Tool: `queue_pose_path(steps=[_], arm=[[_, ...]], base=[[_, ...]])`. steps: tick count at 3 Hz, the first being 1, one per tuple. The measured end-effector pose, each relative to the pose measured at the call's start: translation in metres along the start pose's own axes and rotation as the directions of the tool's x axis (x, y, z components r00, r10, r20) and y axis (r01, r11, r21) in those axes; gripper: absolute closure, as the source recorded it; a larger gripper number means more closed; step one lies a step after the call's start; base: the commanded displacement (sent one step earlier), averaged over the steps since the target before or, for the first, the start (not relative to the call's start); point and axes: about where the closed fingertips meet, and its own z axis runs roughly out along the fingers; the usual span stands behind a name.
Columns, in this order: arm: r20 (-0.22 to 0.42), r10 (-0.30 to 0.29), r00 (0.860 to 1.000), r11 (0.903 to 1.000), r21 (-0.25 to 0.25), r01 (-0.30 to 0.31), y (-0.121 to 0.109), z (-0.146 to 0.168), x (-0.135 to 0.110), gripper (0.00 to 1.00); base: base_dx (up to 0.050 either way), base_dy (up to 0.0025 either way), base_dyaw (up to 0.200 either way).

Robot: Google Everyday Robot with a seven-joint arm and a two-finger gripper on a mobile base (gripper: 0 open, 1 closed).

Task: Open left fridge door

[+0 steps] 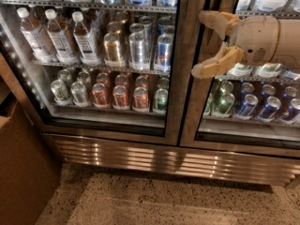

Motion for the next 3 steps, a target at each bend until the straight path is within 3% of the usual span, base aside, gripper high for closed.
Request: queue_pose_path(steps=[1,2,3], arm=[[0.000,0.000,1.000,1.0000,0.000,0.000,0.000,0.000,0.000,0.00],[0.000,0.000,1.000,1.0000,0.000,0.000,0.003,-0.010,0.001,0.00],[0.000,0.000,1.000,1.0000,0.000,0.000,0.001,-0.014,0.001,0.19]], base=[[0.000,0.00000,0.200],[0.000,0.00000,0.000],[0.000,0.00000,0.000]])
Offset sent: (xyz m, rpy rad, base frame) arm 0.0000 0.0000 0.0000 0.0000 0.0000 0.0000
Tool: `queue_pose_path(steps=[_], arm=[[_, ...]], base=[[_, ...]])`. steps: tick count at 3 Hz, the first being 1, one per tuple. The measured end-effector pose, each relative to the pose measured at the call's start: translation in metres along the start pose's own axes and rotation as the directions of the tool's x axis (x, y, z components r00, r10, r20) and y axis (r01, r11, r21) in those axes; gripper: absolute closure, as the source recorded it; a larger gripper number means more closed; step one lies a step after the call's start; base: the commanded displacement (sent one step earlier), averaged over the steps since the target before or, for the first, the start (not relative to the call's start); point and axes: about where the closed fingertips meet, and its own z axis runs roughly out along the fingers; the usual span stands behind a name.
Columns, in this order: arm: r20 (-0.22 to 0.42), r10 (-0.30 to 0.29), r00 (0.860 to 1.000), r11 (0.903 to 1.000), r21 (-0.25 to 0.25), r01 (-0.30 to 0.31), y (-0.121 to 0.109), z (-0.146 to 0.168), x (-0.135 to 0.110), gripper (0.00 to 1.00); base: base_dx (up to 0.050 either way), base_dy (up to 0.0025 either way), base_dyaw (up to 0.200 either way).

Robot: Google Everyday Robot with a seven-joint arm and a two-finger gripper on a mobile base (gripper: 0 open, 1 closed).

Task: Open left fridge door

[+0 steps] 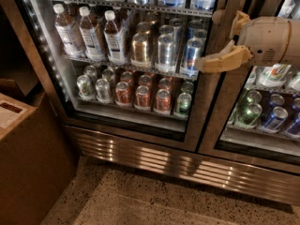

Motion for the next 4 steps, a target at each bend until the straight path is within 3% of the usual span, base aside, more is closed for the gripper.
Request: queue_pose_path(steps=[2,3,4], arm=[[0.000,0.000,1.000,1.0000,0.000,0.000,-0.009,-0.011,0.001,0.65],[0.000,0.000,1.000,1.0000,0.000,0.000,-0.015,-0.015,0.001,1.00],[0.000,0.000,1.000,1.0000,0.000,0.000,-0.015,-0.015,0.001,1.00]], base=[[0.000,0.00000,0.000],[0.000,0.00000,0.000],[0.000,0.00000,0.000]])
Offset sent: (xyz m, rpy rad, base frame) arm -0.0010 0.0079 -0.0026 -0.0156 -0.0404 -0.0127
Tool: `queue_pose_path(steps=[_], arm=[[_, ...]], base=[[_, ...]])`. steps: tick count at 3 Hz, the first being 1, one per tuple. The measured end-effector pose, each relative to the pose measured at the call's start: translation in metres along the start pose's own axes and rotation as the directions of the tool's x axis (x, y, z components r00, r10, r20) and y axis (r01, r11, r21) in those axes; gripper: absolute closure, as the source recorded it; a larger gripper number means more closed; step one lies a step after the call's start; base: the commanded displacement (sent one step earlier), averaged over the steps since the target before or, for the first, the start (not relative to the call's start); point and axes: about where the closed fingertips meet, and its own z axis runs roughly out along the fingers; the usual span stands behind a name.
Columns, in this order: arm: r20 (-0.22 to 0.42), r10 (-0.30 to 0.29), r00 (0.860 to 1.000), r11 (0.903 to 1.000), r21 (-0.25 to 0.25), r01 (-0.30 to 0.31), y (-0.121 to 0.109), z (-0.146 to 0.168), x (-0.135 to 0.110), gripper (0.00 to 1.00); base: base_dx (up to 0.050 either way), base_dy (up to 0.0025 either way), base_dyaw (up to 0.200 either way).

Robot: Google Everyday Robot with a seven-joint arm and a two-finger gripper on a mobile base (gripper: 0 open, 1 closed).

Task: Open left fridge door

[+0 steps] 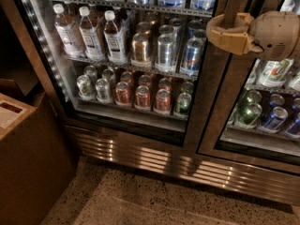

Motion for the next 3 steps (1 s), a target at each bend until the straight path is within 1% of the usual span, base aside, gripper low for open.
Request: queue_pose_path(steps=[2,3], arm=[[0.000,0.000,1.000,1.0000,0.000,0.000,0.0035,-0.0033,-0.0065,1.00],[-0.002,-0.008,1.000,1.0000,0.000,0.008,0.0057,-0.0024,-0.0061,1.00]], base=[[0.000,0.00000,0.000],[-0.050,0.00000,0.000]])
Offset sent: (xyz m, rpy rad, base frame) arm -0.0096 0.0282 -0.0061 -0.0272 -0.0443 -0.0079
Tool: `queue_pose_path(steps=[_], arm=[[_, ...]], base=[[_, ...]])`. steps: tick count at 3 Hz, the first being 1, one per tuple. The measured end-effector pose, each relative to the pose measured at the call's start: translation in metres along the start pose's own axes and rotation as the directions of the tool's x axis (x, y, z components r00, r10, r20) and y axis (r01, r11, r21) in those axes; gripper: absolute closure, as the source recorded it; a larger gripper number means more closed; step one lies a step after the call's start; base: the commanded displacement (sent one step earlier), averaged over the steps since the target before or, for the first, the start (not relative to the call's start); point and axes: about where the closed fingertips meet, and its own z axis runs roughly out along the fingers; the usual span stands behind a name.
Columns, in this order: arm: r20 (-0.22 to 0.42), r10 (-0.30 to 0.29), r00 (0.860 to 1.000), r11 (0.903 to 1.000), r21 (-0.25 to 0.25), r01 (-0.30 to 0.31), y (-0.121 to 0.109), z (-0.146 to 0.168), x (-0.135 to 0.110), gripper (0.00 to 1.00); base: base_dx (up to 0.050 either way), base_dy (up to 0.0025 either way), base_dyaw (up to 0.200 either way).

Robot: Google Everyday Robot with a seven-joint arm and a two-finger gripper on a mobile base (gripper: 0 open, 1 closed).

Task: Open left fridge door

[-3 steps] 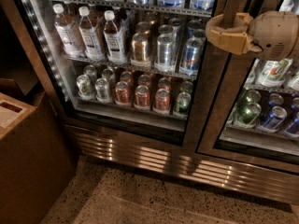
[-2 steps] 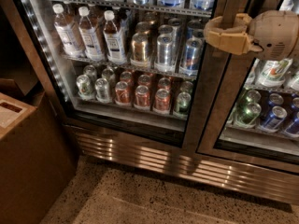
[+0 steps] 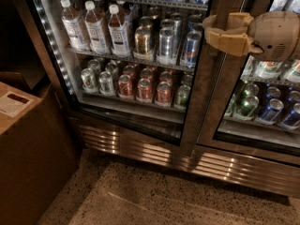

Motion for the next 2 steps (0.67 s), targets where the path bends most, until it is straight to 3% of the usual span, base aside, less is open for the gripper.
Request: queue_pose_path(steps=[1,2], arm=[[0.000,0.000,1.000,1.0000,0.000,0.000,0.0000,0.0000,0.0000,1.00],[0.000,0.000,1.000,1.0000,0.000,0.000,0.0000,0.0000,0.0000,1.00]], base=[[-0.050,0.00008,-0.001],[0.000,0.00000,0.194]])
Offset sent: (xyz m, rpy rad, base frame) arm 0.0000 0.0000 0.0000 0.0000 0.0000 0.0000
